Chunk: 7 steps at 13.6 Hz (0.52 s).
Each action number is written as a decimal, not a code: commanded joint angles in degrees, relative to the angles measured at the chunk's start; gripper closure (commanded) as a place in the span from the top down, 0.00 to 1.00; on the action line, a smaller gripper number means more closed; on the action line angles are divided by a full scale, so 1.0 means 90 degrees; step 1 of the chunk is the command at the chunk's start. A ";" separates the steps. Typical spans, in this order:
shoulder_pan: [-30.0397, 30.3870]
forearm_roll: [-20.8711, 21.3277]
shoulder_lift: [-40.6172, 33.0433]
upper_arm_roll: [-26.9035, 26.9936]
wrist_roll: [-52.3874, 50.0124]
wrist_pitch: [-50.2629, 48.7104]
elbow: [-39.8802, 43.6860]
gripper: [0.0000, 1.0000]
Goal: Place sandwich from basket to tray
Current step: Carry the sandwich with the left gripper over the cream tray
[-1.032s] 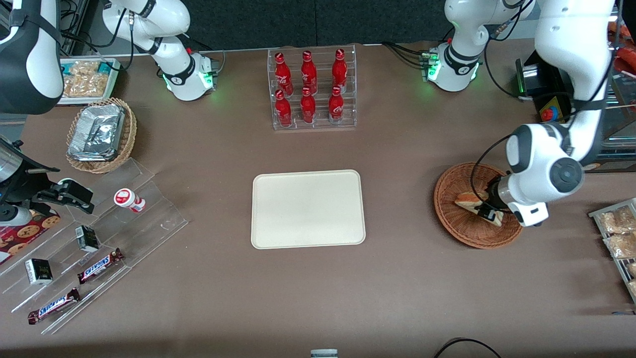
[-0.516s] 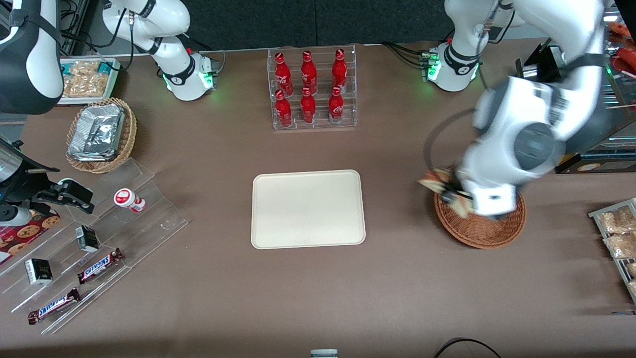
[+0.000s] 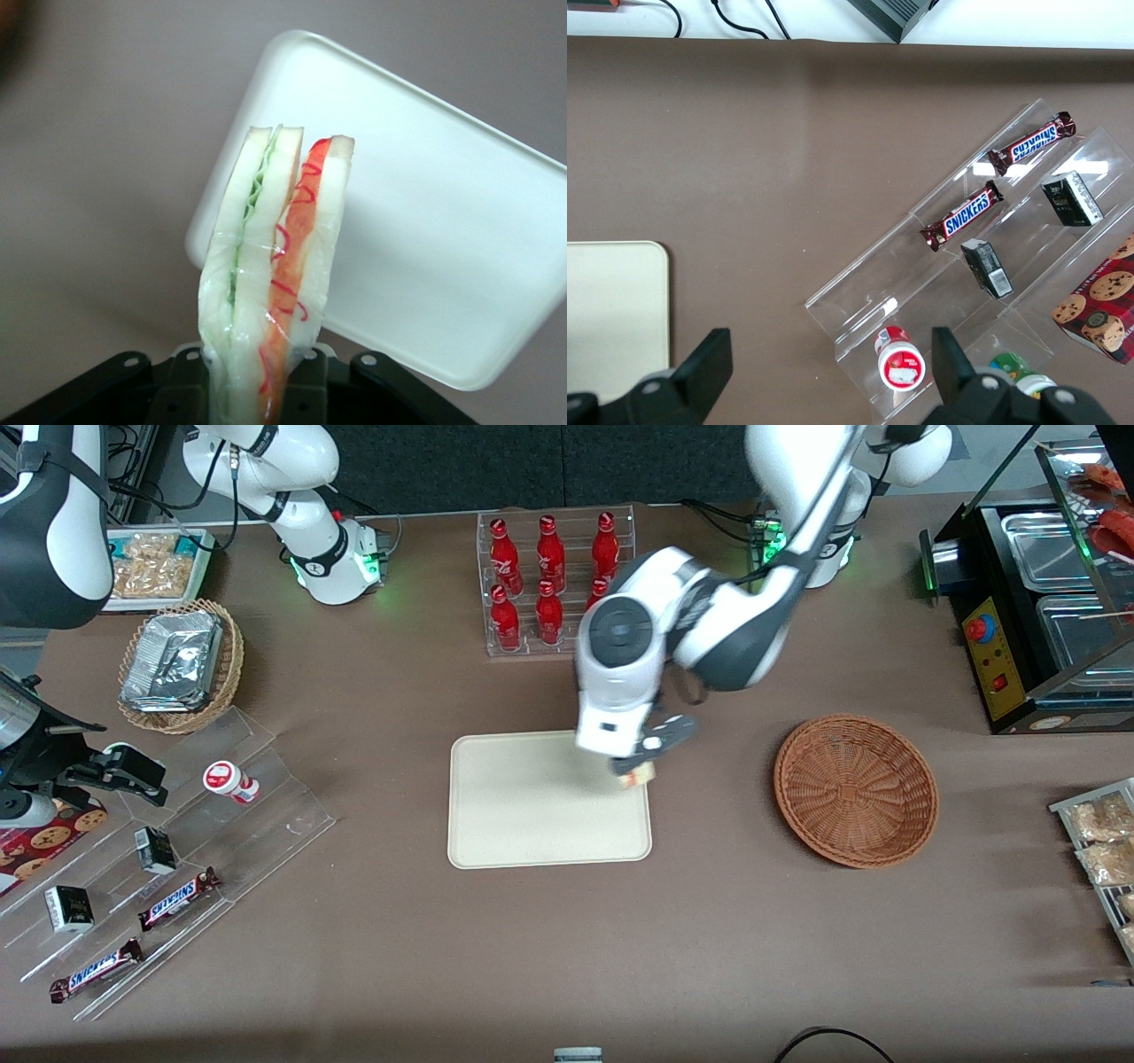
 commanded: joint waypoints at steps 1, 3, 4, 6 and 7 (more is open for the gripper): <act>-0.0133 -0.0049 0.0619 -0.0209 0.0812 0.0695 0.0514 0.00; -0.0114 -0.0049 0.0795 -0.0404 0.1514 0.1116 0.0514 0.00; -0.0104 -0.0059 0.0902 -0.0405 0.1643 0.1341 0.0514 0.00; -0.0056 -0.0049 0.1166 -0.0395 0.1713 0.1440 0.0514 0.00; -0.0036 -0.0001 0.1312 -0.0366 0.1849 0.1576 0.0514 0.00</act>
